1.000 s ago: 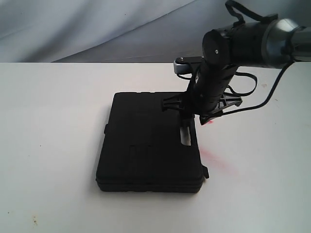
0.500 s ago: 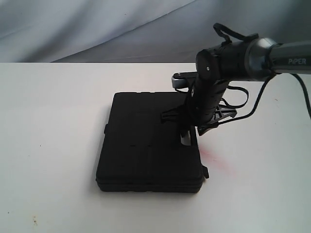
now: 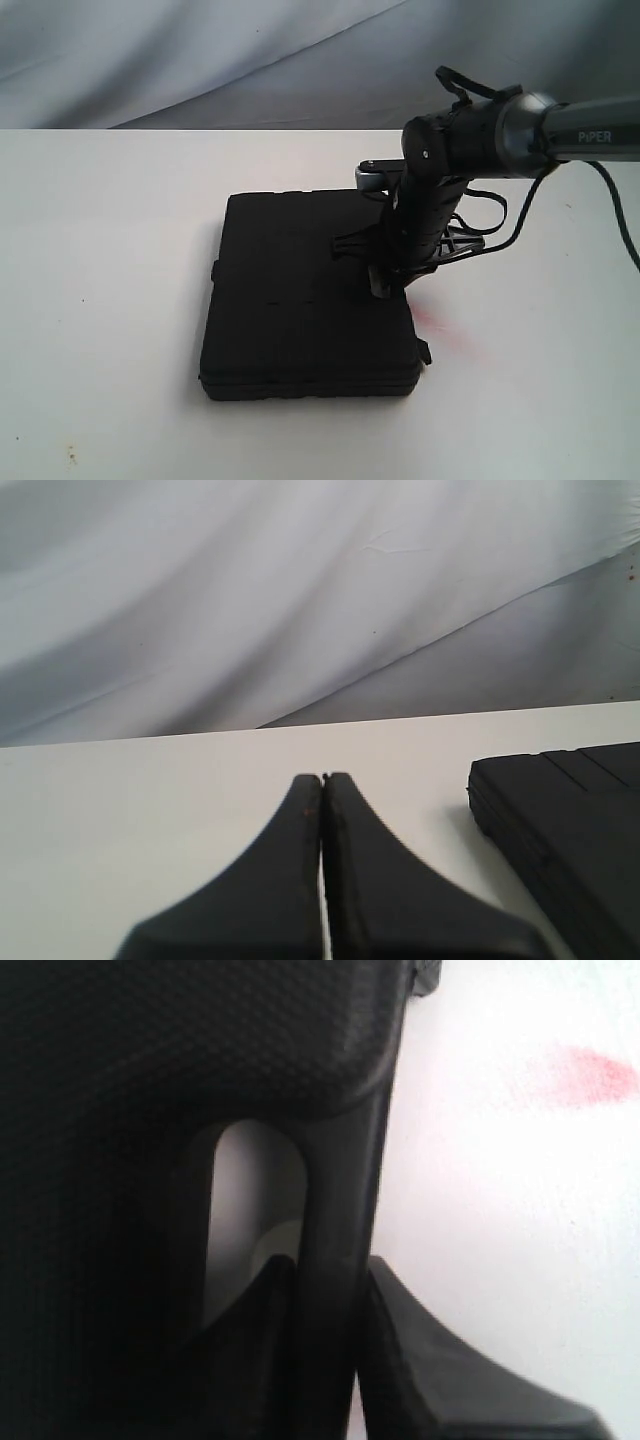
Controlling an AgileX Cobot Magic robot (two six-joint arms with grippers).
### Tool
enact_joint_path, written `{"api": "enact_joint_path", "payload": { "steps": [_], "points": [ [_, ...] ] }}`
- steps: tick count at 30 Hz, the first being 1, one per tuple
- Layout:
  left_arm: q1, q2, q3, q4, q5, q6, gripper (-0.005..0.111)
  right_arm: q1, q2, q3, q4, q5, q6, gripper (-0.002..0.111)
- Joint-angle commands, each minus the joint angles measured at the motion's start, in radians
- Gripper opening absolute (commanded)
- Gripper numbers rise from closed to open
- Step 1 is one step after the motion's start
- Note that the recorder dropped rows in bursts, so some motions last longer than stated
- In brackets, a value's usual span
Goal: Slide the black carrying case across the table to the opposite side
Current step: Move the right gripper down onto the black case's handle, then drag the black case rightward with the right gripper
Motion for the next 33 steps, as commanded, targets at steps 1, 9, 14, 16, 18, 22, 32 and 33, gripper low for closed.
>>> {"api": "enact_joint_path", "payload": {
  "steps": [1, 9, 14, 16, 18, 22, 32, 33],
  "points": [
    [0.002, -0.004, 0.005, 0.0, -0.001, -0.003, 0.0, -0.004, -0.008, 0.034, 0.006, -0.01, -0.013, 0.0],
    [0.002, -0.004, 0.005, 0.0, -0.001, -0.007, 0.0, -0.102, -0.113, 0.238, -0.01, -0.138, -0.034, 0.0],
    [0.002, -0.004, 0.005, 0.0, -0.001, -0.004, 0.0, -0.159, -0.145, 0.285, -0.027, -0.148, -0.073, 0.0],
    [0.002, -0.004, 0.005, 0.0, -0.001, -0.004, 0.0, -0.178, -0.145, 0.298, -0.027, -0.15, -0.093, 0.0],
    [0.002, -0.004, 0.005, 0.0, -0.001, -0.004, 0.0, -0.19, -0.145, 0.308, -0.029, -0.156, -0.102, 0.0],
    [0.002, -0.004, 0.005, 0.0, -0.001, -0.006, 0.0, -0.21, -0.145, 0.31, -0.029, -0.156, -0.115, 0.0],
    [0.002, -0.004, 0.005, 0.0, -0.001, -0.003, 0.0, -0.259, -0.17, 0.376, -0.029, -0.215, -0.134, 0.0],
    [0.002, -0.004, 0.005, 0.0, -0.001, -0.003, 0.0, -0.265, -0.176, 0.386, -0.029, -0.219, -0.134, 0.0]
  ]
}}
